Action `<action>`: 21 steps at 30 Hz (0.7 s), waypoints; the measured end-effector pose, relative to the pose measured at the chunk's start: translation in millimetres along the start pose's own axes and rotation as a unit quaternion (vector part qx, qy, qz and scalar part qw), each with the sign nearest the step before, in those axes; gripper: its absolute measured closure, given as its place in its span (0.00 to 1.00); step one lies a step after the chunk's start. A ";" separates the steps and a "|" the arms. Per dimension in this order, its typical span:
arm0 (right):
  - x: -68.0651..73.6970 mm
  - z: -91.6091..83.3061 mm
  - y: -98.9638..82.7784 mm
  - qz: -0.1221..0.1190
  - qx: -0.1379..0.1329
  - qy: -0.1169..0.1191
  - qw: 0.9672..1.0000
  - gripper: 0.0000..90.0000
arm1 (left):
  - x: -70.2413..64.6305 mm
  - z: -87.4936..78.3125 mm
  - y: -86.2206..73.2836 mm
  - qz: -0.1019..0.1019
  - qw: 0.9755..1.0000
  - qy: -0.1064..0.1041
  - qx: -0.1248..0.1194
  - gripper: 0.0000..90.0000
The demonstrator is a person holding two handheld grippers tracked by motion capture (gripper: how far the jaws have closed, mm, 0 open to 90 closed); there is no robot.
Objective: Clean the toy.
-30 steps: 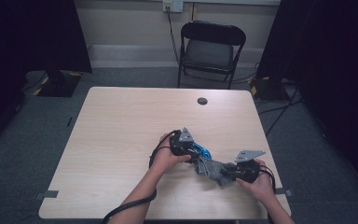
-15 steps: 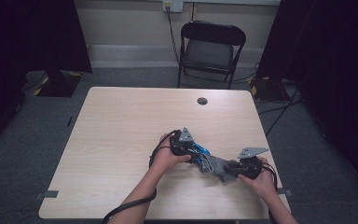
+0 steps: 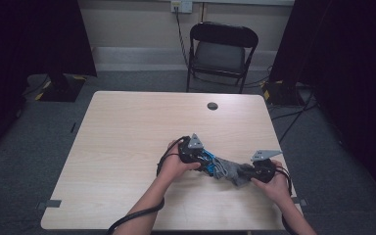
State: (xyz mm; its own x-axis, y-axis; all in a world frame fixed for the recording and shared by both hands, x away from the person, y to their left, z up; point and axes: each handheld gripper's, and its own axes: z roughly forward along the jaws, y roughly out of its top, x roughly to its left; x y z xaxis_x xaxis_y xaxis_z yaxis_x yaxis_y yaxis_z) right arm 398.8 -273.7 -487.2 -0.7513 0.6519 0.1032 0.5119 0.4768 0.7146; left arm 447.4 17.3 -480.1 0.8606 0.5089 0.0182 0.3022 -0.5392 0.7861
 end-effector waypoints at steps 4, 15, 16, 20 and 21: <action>-5.6 0.8 1.5 0.007 0.000 -0.007 1.000 0.88 | 0.1 0.0 -0.1 0.000 1.000 -0.001 -0.001 0.28; -17.6 5.2 9.0 0.021 0.004 -0.023 1.000 0.88 | 0.3 -0.2 -0.4 0.002 1.000 -0.001 -0.001 0.28; -18.7 5.6 9.7 0.023 0.004 -0.025 0.999 0.88 | 0.3 -0.1 -0.4 0.002 1.000 -0.001 -0.001 0.28; -21.6 7.6 13.2 0.028 0.006 -0.034 0.999 0.88 | 0.4 -0.1 -0.8 0.002 1.000 -0.001 -0.003 0.28; -21.9 8.0 14.3 0.028 0.008 -0.037 0.999 0.88 | 0.5 -0.1 -0.9 0.002 1.000 -0.002 -0.003 0.28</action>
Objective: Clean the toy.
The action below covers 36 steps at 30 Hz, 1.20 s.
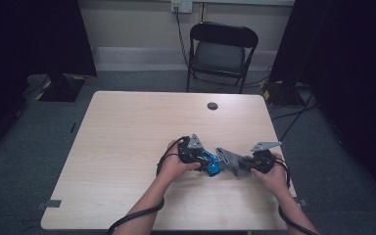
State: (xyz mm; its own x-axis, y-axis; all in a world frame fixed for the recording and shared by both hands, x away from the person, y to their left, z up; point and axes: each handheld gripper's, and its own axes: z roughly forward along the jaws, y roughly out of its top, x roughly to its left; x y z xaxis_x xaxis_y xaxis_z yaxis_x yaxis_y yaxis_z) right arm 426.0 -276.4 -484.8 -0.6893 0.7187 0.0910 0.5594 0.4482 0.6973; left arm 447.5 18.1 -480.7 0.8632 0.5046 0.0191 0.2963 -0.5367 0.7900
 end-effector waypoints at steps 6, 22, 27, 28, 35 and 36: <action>-3.5 3.3 5.1 0.006 0.001 -0.013 1.000 0.88 | 0.7 -0.2 -0.2 0.001 1.000 -0.001 0.000 0.28; -4.0 6.7 29.7 0.016 -0.015 -0.051 0.998 0.88 | 2.0 -0.8 -2.0 0.002 1.000 -0.003 -0.007 0.28; -1.5 14.9 39.0 0.028 -0.027 -0.058 0.998 0.88 | 1.8 -0.8 -2.7 0.000 1.000 -0.002 -0.009 0.28; -0.6 17.4 42.2 0.028 -0.030 -0.062 0.997 0.88 | 1.7 -0.8 -2.8 0.000 1.000 -0.003 -0.010 0.28; 5.7 37.2 64.6 0.029 -0.032 -0.087 0.995 0.87 | 2.4 -1.2 -3.6 0.002 1.000 -0.005 -0.012 0.29; 6.6 39.6 66.7 0.027 -0.030 -0.087 0.995 0.87 | 2.4 -1.2 -3.8 0.002 1.000 -0.006 -0.013 0.29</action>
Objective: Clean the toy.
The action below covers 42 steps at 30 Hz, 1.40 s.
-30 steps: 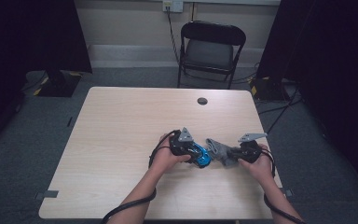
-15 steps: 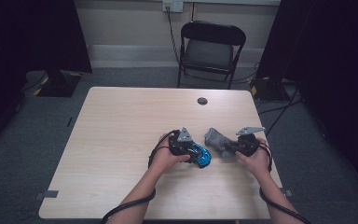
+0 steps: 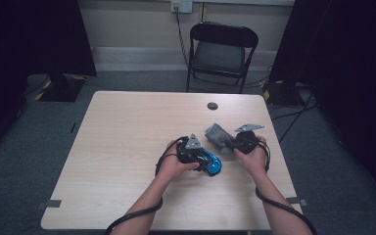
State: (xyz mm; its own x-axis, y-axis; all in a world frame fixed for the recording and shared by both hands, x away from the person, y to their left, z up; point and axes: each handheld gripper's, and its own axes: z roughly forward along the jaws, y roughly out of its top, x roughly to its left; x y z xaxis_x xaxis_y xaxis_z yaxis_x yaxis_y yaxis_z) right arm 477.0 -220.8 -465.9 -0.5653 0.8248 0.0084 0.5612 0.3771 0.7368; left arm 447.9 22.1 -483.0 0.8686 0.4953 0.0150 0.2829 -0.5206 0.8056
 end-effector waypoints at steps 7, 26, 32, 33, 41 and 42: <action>15.5 22.2 13.9 -0.002 0.009 -0.006 1.000 0.87 | 1.0 0.0 0.0 0.002 1.000 -0.003 0.000 0.29; 34.4 38.6 19.5 -0.035 0.017 0.010 0.999 0.61 | 0.9 -0.3 -0.1 -0.002 1.000 -0.001 -0.001 0.30; 27.9 33.4 14.7 0.000 -0.011 -0.014 1.000 0.53 | 1.1 -0.1 0.6 -0.001 1.000 -0.002 0.002 0.29; 27.1 33.6 13.8 0.009 -0.010 -0.004 1.000 0.52 | 1.2 -0.1 0.7 -0.001 1.000 -0.003 0.002 0.29; 29.2 40.6 3.3 -0.011 0.006 0.001 1.000 0.58 | 1.0 0.2 0.3 -0.007 1.000 -0.003 -0.001 0.28; 29.2 40.8 3.6 -0.021 0.009 0.004 1.000 0.67 | 1.1 0.3 0.4 -0.005 1.000 -0.002 0.000 0.27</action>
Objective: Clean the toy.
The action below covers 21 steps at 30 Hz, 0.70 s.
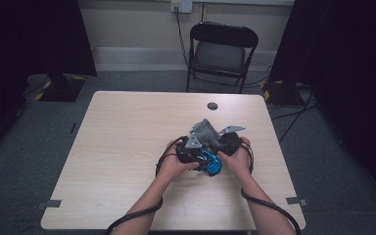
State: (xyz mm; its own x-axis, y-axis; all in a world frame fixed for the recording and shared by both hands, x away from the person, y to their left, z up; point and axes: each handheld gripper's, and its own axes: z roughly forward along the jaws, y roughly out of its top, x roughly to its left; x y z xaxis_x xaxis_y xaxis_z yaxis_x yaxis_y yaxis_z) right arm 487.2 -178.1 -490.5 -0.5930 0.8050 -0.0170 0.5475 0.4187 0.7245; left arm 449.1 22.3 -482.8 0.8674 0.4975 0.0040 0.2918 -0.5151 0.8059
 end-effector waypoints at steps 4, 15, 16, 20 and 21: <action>-0.5 -2.3 5.8 -0.007 0.014 0.001 1.000 0.86 | 1.0 0.3 1.9 -0.008 1.000 0.002 0.007 0.24; 10.5 3.3 12.5 -0.026 0.011 0.023 0.999 0.87 | 0.0 1.6 1.9 -0.009 1.000 -0.002 0.005 0.21; 12.3 5.7 12.2 -0.025 0.008 0.026 0.999 0.87 | -0.1 1.6 1.8 -0.007 1.000 -0.001 0.005 0.21; 13.7 7.2 13.2 -0.060 0.009 0.042 0.997 0.90 | 1.1 0.7 1.1 -0.008 1.000 -0.002 0.004 0.21; 13.2 6.6 13.9 -0.070 0.013 0.045 0.996 0.90 | 1.3 0.5 1.0 -0.007 1.000 -0.001 0.004 0.23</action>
State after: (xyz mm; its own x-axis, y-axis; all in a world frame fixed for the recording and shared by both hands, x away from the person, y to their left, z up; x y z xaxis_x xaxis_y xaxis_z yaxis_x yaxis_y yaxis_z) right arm 490.8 -158.9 -485.2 -0.7145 0.6976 -0.0539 0.4698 0.5354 0.7018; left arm 450.7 22.1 -482.3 0.8638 0.5037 -0.0076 0.3066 -0.5138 0.8012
